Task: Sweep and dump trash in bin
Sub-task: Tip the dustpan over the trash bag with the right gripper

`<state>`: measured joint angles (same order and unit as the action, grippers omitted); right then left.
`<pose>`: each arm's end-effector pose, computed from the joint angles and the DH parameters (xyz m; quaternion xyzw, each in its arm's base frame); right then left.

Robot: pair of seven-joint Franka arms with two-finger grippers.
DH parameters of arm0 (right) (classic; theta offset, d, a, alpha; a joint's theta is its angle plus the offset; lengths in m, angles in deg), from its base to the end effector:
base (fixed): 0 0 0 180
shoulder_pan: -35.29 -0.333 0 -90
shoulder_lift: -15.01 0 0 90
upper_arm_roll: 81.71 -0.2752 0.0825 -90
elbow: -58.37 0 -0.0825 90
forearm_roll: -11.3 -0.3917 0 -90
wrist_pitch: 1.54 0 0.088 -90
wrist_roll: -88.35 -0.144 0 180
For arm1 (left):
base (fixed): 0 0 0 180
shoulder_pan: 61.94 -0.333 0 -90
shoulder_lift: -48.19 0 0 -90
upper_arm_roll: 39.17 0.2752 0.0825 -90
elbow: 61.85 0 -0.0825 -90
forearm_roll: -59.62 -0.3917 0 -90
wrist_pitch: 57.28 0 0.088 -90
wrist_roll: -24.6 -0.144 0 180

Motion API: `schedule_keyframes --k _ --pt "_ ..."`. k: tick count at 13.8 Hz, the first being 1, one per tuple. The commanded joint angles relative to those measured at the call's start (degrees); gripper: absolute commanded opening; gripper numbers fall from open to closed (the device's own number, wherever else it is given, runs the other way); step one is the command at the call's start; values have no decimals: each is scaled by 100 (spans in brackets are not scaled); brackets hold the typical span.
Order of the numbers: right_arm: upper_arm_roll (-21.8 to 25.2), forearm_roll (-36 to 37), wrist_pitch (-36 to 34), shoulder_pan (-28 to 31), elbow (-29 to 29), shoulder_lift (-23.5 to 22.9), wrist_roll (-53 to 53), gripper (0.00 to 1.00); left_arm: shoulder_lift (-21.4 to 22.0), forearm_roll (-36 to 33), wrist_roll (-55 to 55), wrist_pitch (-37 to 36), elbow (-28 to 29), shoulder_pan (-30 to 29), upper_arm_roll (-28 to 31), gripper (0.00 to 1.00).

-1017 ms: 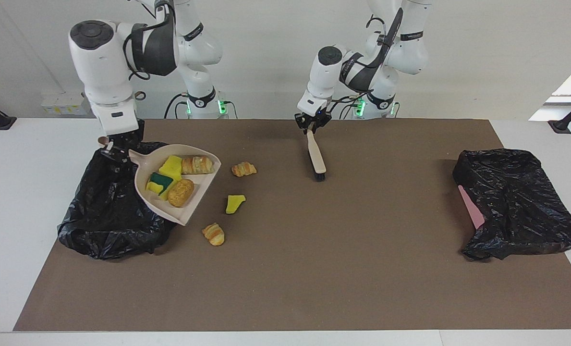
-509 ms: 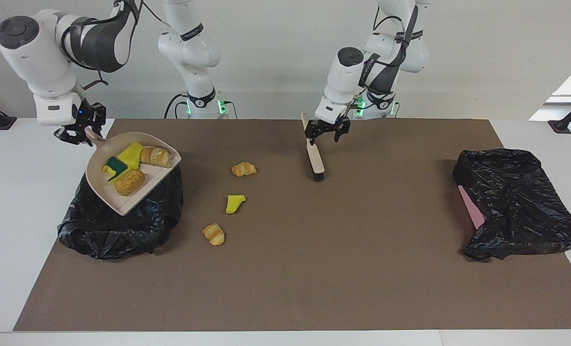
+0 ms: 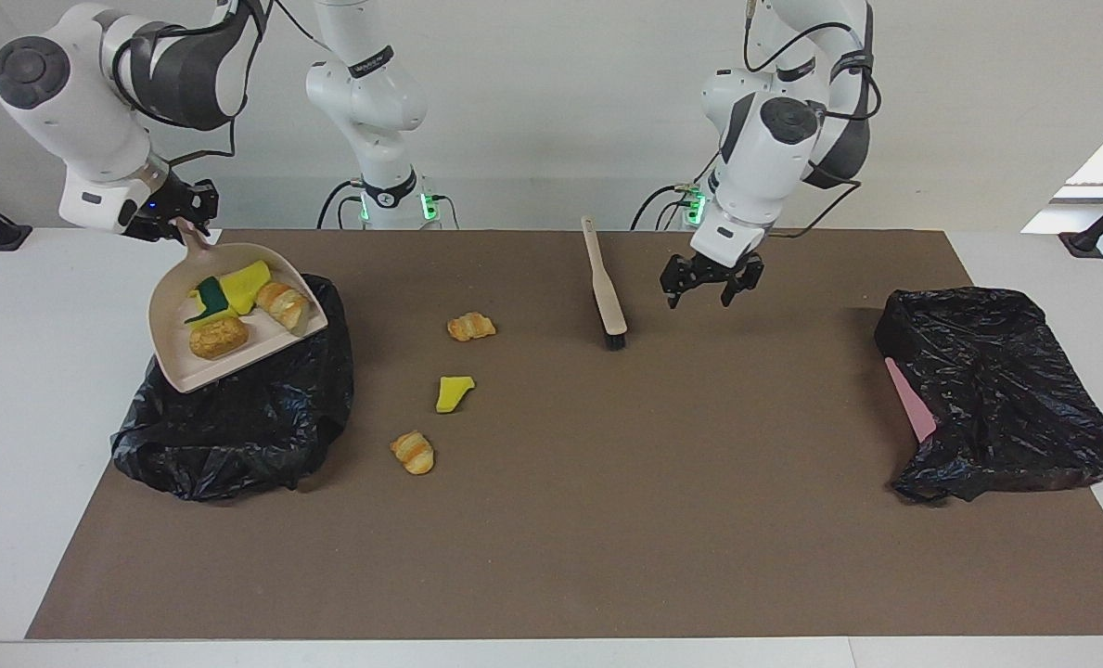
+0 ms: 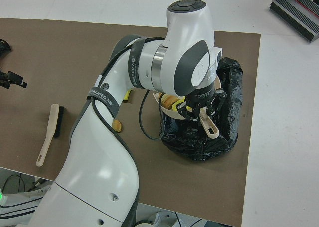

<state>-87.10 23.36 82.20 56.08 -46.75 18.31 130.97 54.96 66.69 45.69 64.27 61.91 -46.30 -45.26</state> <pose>0.4800 -0.1647 0.4521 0.9532 0.2355 -0.1889 0.0182 0.4938 -0.2071 0.3753 0.9978 0.0247 0.0195 0.0587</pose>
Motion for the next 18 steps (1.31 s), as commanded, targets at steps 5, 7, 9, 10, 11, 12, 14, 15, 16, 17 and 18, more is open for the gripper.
schedule_keyframes --k 5,7,9,10,11,12,14,15,16,17,18 --pt "-51 490 -1280 -319 1529 -1296 -552 0 -640 -91 -1518 -1386 -1607 -1158 -41 100" --pt "-51 561 -1727 -383 2001 -1664 -561 0 -694 -152 -1923 -1616 -1837 -1431 -33 100" --pt "-59 832 -2123 -523 2555 -1946 -561 0 -711 -407 -2074 -1739 -2047 -1607 -33 100" --pt "-42 885 -2220 -593 2732 -2043 -561 0 -720 -434 -2074 -1870 -2214 -1643 -24 100" --pt "-33 947 -2291 -603 2820 -2096 -561 0 -772 -443 -2074 -2028 -2407 -1669 -15 100" --pt "-33 1017 -2327 -638 2856 -2123 -561 0 -816 -495 -2109 -2213 -2557 -1748 -15 100" --pt "-33 1105 -2528 -673 3031 -2193 -561 0 -721 -531 -2337 -2311 -2498 -1801 -15 100" --pt "-68 1201 -2738 -682 3189 -2280 -561 0 -659 -531 -2381 -2346 -2427 -1853 -15 100" --pt "-94 1324 -2940 -708 3391 -2377 -552 0 -598 -522 -2391 -2346 -2400 -1932 -24 100" --pt "-86 1404 -3142 -830 3584 -2491 -544 0 -580 -531 -2417 -2346 -2426 -1942 -15 100" --pt "-94 1561 -3283 -875 3682 -2518 -474 0 -536 -531 -2434 -2355 -2435 -1942 -15 100"
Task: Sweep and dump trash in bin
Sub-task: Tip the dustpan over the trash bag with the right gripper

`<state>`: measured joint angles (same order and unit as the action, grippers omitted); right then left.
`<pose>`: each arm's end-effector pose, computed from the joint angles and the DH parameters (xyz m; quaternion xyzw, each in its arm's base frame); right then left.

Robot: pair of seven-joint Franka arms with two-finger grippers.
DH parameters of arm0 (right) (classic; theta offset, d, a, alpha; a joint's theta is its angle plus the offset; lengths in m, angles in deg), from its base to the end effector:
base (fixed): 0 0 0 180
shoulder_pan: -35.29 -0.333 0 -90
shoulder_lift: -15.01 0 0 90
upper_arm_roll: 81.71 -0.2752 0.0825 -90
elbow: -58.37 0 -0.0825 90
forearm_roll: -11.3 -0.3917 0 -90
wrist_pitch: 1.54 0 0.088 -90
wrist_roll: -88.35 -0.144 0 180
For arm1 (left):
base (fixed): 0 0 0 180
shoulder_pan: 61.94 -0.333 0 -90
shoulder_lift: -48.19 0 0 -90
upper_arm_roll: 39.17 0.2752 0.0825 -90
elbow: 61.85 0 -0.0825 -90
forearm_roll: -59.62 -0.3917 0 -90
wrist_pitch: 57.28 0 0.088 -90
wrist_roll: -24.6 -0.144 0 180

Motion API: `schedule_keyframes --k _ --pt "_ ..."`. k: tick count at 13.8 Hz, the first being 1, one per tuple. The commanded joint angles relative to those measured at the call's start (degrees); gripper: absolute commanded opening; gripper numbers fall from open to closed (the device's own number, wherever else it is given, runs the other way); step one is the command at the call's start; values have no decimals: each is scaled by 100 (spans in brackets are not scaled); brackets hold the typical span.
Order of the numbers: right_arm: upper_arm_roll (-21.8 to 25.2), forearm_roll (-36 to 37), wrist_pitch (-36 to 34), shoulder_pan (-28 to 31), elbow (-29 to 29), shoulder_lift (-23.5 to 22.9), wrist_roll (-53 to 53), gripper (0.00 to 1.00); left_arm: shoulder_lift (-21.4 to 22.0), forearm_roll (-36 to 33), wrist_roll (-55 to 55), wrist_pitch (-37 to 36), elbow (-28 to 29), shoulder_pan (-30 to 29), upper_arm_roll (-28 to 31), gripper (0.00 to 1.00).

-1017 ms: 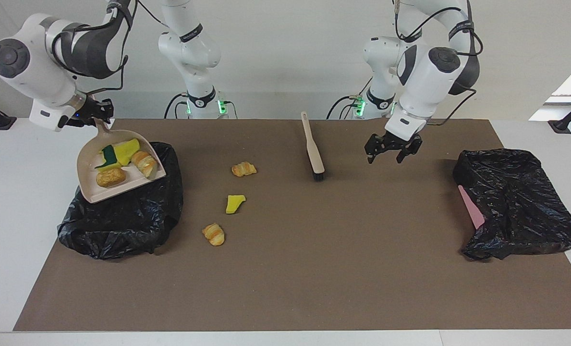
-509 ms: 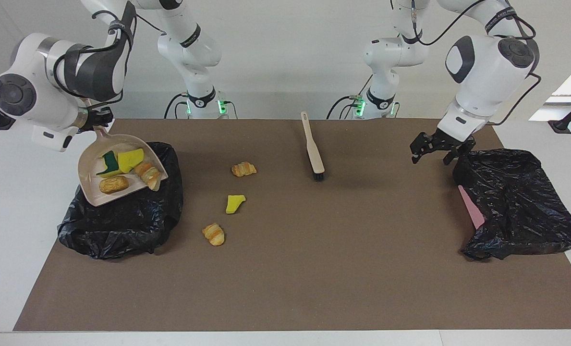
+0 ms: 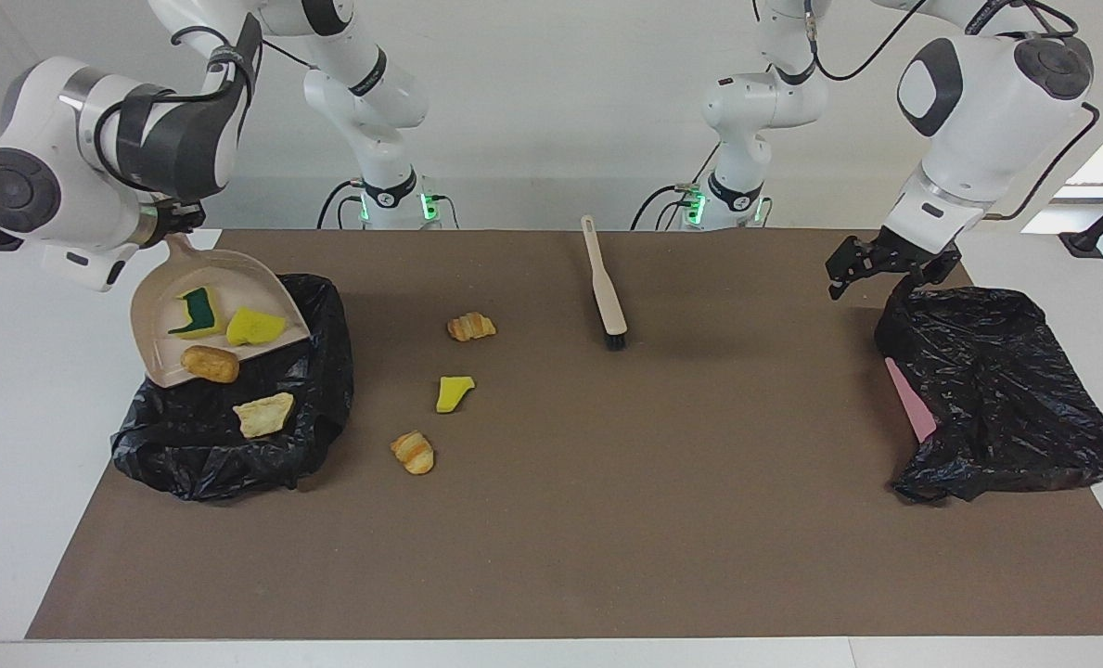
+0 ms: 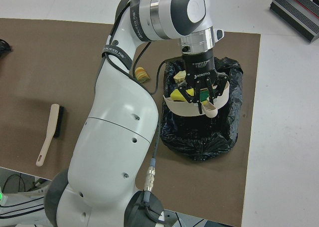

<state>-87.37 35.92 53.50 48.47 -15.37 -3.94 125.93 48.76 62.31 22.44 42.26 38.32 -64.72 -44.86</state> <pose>0.5295 -0.1483 0.4765 0.9110 0.1858 -0.3643 0.0534 0.5666 -0.0349 0.4810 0.9989 -0.0403 -0.0007 0.0226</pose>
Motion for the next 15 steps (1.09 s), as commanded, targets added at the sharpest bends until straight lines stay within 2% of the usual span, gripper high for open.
schedule_keyframes --k 1,4,7,10,13,15 --pt "-76 490 -459 -131 562 -310 196 0 93 -102 -144 -189 -164 -100 -54 100" --pt "-76 1499 -398 -587 571 -345 1127 0 58 -436 -241 -855 -621 -91 -63 100" --pt "-76 1704 -363 -685 562 -328 1304 0 250 -410 -285 -822 -368 -91 -63 100" --pt "-76 2327 -188 -974 536 -328 1629 0 269 -410 -530 -866 -340 -91 -63 100" --pt "-120 2626 -38 -1045 501 -293 1868 0 260 -410 -558 -813 -349 -82 -63 100" --pt "-138 2977 268 -1255 396 -275 1885 0 242 -393 -488 -778 -375 -56 -63 100"
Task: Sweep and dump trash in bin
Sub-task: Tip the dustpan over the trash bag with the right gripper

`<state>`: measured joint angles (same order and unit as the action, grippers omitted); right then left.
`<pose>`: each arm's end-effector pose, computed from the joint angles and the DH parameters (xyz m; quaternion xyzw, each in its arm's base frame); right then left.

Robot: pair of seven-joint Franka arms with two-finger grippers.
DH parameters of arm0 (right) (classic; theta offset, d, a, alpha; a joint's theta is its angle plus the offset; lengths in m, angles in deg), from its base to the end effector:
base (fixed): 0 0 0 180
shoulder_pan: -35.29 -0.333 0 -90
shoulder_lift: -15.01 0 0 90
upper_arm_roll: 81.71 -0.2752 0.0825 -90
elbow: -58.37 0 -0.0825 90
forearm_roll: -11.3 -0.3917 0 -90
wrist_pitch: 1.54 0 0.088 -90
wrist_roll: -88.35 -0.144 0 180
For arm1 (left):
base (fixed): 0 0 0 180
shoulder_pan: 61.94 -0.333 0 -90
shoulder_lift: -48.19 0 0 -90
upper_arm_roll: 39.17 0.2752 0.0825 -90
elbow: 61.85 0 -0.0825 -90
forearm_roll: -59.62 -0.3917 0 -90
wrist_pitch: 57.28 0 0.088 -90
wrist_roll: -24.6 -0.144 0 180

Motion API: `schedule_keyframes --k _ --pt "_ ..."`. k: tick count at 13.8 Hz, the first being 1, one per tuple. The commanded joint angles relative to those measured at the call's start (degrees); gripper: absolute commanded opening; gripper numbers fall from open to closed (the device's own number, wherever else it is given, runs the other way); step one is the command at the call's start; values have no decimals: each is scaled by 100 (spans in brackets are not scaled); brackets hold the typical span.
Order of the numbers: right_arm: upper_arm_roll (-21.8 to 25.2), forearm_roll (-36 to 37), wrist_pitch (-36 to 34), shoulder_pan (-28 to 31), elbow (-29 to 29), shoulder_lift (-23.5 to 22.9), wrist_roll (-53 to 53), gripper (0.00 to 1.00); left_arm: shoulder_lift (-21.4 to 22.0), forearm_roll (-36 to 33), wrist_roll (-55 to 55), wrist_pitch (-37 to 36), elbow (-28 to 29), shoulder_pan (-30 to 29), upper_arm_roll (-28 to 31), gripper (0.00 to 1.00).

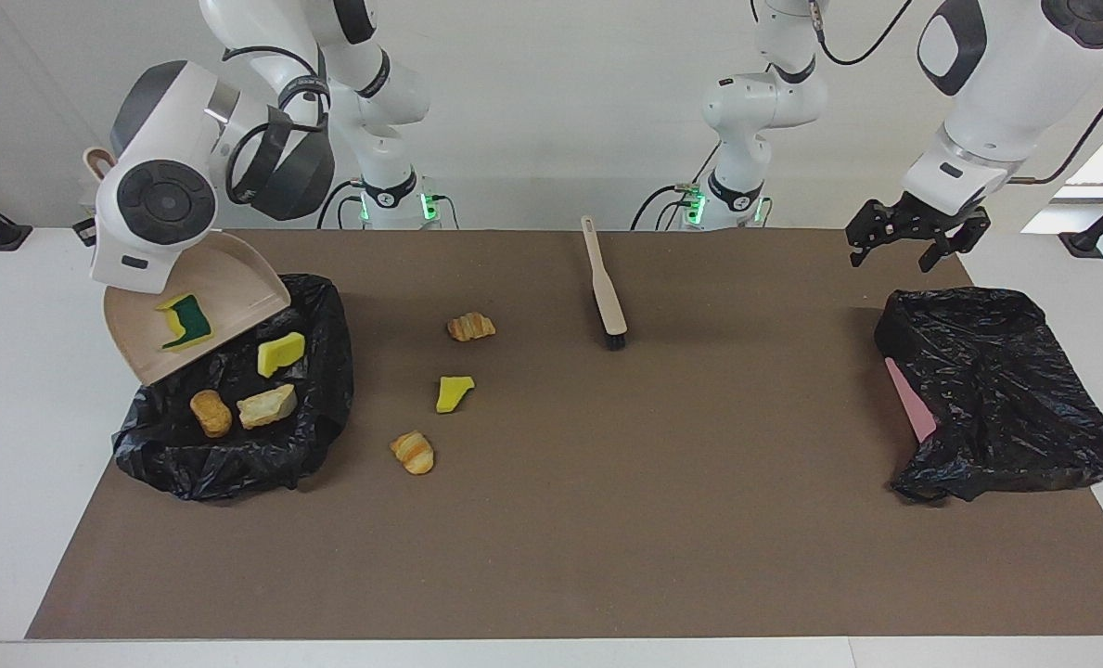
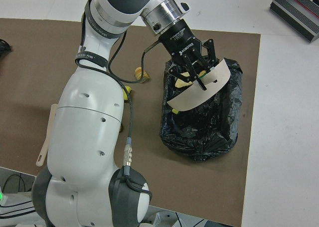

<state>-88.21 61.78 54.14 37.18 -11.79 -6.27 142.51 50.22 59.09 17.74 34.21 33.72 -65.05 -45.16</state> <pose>0.5673 -0.0969 0.5208 0.8154 0.3229 -0.4183 0.2365 0.5509 -0.0271 0.5220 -0.9962 0.0850 0.0182 0.0058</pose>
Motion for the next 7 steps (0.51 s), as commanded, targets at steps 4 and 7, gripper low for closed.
schedule_keyframes --k 4,7 --pt "-54 700 487 -163 -156 45 736 0 79 -70 -35 35 50 -76 -25 100" --pt "-53 727 567 -163 -376 186 833 0 79 -70 -35 35 50 -58 -25 100"
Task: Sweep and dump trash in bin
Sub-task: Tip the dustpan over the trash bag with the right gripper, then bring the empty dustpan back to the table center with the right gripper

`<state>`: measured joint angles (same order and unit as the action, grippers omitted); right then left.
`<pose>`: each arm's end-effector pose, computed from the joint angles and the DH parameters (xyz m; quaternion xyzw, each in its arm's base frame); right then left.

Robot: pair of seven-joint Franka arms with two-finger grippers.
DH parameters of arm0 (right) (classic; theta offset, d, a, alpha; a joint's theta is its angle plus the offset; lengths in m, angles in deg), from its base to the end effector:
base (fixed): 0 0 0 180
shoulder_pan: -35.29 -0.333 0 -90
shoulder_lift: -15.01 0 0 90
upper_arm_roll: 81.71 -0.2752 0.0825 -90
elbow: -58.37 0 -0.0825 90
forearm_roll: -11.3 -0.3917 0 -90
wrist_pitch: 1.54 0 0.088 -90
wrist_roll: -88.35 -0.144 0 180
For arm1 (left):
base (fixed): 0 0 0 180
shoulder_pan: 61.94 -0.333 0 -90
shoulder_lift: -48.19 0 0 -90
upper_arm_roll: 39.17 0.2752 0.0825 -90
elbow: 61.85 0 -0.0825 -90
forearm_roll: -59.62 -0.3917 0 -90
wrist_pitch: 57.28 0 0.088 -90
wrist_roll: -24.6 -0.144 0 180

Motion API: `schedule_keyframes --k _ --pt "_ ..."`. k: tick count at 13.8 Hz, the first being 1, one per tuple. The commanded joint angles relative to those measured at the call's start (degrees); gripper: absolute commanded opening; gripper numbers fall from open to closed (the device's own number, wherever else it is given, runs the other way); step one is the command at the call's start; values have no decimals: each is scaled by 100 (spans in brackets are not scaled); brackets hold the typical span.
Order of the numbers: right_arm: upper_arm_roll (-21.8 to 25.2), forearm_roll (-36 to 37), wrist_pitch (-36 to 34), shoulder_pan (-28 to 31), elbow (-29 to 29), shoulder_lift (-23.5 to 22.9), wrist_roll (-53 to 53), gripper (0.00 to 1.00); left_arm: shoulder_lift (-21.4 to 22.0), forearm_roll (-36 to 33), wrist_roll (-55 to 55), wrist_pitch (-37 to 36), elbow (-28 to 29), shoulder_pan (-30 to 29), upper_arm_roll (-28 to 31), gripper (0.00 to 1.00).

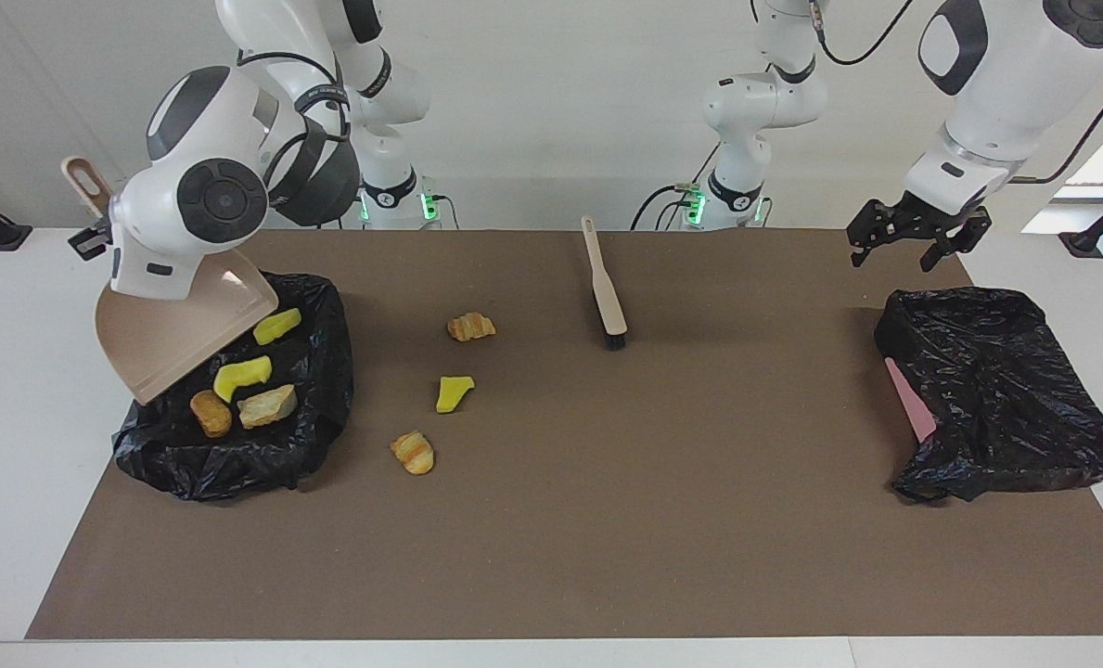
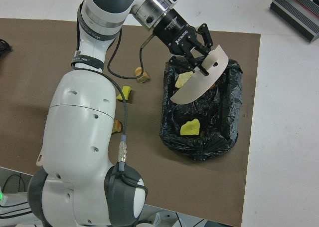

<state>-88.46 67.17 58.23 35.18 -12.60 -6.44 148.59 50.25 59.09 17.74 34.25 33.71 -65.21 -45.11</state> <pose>0.5843 -0.0835 0.5253 0.7759 0.3811 -0.4202 0.2759 0.5510 -0.0251 0.5224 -0.9964 0.0832 0.0175 0.0058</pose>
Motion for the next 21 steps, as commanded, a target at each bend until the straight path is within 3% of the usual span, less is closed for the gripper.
schedule_keyframes --k 1,7,16,21 --pt "-28 179 166 46 -269 203 217 0 76 -70 -35 32 51 -42 -30 100" --pt "-537 -163 236 54 -75 247 -413 0 76 -70 -35 32 51 -51 -30 100" --pt "-705 -3246 1835 11 -110 256 -4066 0 58 -78 -44 23 60 125 -30 100" --pt "-705 -4046 2669 -859 -128 -59 -6387 0 49 -96 -61 49 51 204 31 100"
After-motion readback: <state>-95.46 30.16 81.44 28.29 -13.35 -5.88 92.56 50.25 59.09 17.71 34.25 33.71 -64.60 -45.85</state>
